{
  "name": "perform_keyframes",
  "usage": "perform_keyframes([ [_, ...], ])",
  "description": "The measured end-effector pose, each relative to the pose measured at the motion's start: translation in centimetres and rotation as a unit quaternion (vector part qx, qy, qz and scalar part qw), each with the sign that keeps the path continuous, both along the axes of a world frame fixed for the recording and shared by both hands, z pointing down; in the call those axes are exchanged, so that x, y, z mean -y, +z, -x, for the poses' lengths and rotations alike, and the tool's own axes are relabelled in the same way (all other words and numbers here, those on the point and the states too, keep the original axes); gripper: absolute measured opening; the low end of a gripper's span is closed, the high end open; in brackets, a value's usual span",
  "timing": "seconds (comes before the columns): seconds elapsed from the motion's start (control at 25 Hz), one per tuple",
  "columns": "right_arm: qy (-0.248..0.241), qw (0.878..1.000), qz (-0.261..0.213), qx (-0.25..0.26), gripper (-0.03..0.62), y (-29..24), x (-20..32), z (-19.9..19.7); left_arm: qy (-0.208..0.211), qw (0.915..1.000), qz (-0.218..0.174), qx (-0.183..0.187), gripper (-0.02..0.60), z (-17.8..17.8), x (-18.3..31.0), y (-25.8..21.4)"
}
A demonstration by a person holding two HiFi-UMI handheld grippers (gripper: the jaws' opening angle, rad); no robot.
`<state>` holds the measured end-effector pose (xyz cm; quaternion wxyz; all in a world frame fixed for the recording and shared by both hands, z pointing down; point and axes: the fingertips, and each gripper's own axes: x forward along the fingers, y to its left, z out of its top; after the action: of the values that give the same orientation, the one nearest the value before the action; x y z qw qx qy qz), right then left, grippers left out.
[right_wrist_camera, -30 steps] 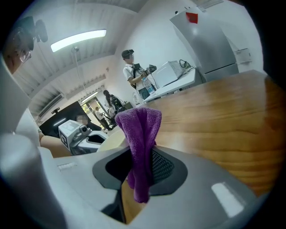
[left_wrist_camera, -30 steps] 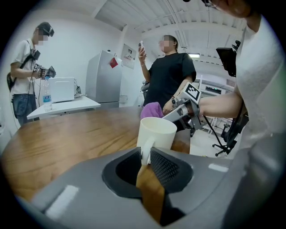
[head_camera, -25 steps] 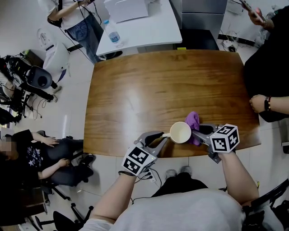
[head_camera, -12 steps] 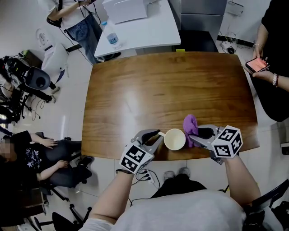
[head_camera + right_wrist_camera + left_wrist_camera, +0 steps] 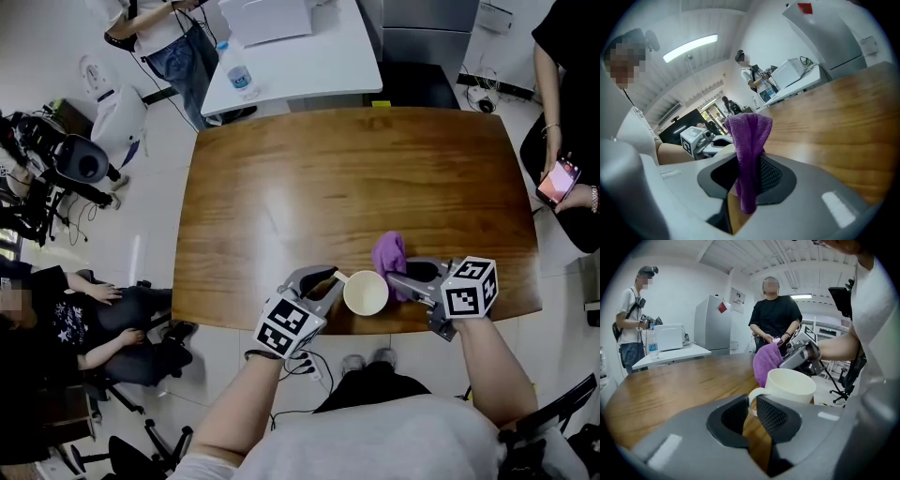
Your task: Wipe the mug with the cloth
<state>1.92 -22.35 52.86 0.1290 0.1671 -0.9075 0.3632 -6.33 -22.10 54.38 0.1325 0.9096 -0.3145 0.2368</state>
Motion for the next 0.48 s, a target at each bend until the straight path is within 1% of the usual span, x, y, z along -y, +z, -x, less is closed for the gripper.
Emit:
perform_keyframes([
  [0.12, -0.011, 0.999, 0.009, -0.029, 0.1, 2.2, -0.5, -0.1, -0.005, 1.0, 0.002, 0.001, 0.037, 0.0, 0.4, 0.0],
  [0.28, -0.029, 0.998, 0.001, -0.058, 0.1, 3.6, -0.6, 0.0, -0.013, 0.9998, 0.008, -0.01, 0.036, 0.1, 0.4, 0.1],
  [0.36, -0.033, 0.998, 0.0, -0.057, 0.1, 3.4, -0.6, 0.0, -0.012, 0.9998, 0.009, -0.01, 0.036, 0.0, 0.3, 0.2],
  [0.48, -0.018, 0.999, -0.016, -0.04, 0.1, 1.5, 0.8, -0.2, -0.008, 0.9999, 0.008, -0.009, 0.035, 0.0, 0.5, 0.3],
])
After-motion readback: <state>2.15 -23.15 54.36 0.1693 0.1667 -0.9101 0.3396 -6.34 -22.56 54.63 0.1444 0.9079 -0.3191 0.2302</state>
